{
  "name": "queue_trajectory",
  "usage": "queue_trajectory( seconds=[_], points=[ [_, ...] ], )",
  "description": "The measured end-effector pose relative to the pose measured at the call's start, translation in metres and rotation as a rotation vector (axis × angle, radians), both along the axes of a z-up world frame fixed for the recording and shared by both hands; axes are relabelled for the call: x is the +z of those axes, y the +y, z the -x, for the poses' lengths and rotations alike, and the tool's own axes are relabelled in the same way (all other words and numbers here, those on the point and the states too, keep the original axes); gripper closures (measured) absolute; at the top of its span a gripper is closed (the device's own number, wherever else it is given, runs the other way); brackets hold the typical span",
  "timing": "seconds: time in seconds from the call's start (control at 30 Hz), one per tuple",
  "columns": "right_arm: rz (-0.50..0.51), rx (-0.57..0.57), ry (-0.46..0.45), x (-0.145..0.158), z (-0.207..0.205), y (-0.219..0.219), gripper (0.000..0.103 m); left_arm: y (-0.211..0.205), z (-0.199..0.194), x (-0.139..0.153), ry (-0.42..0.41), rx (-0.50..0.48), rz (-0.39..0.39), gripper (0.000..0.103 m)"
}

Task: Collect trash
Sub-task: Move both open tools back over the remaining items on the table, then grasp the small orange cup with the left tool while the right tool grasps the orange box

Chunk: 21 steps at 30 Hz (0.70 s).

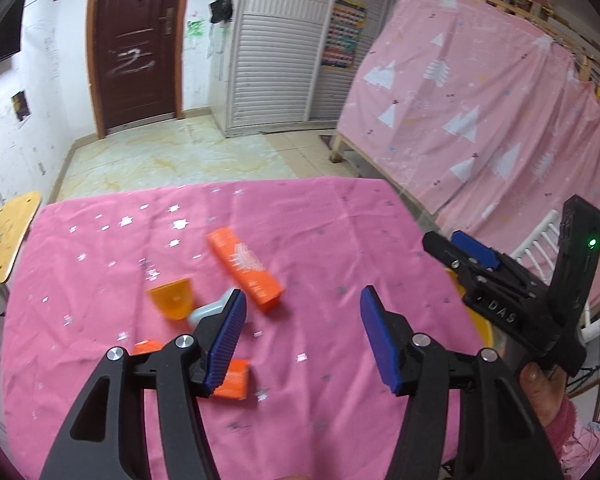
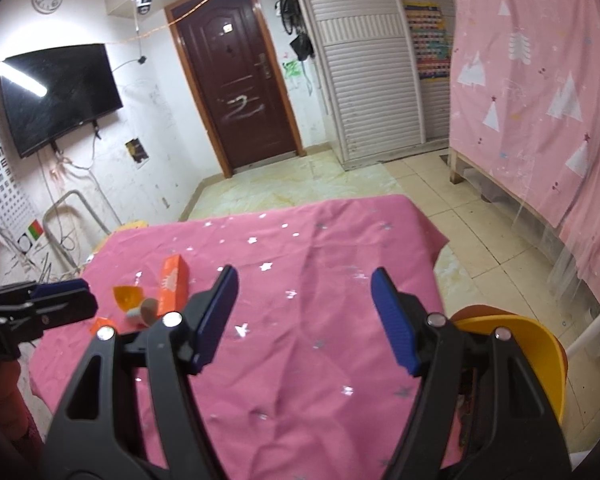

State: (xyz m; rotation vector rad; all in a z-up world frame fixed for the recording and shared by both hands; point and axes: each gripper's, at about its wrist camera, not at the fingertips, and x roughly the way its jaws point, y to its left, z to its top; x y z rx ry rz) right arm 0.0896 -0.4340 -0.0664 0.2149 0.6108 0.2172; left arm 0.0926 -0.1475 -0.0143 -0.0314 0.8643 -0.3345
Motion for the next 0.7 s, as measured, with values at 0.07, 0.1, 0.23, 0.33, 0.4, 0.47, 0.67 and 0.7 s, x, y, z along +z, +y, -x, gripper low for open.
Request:
queue_trajectory(
  seconds=[0.07,0.1,0.23,0.33,0.4,0.47,0.67,0.7],
  points=[
    [0.004,0.013,0.003,0.001,-0.003,0.006,0.037,0.01,0.0,-0.002,0.004,0.021,-0.006,0.051],
    [0.007,0.022,0.004,0.001,-0.005,0.01,0.037,0.016,0.0,-0.003,0.005,0.037,-0.012,0.051],
    [0.021,0.053,0.009,0.001,-0.008,0.025,0.037,0.039,-0.004,-0.008,0.012,0.088,-0.012,0.051],
    [0.032,0.072,0.015,0.002,-0.009,0.038,0.037,0.055,-0.011,-0.01,0.02,0.128,-0.006,0.051],
    [0.041,0.083,0.018,0.002,-0.011,0.047,0.037,0.065,-0.017,-0.011,0.022,0.152,-0.002,0.051],
    [0.048,0.094,0.022,0.001,-0.013,0.053,0.037,0.071,-0.021,-0.012,0.026,0.167,0.003,0.051],
    [0.075,0.129,0.035,0.001,-0.018,0.075,0.037,0.085,-0.045,-0.022,0.065,0.205,0.008,0.051],
    [0.081,0.139,0.038,0.001,-0.019,0.08,0.037,0.086,-0.048,-0.025,0.074,0.206,0.009,0.051]
  ],
)
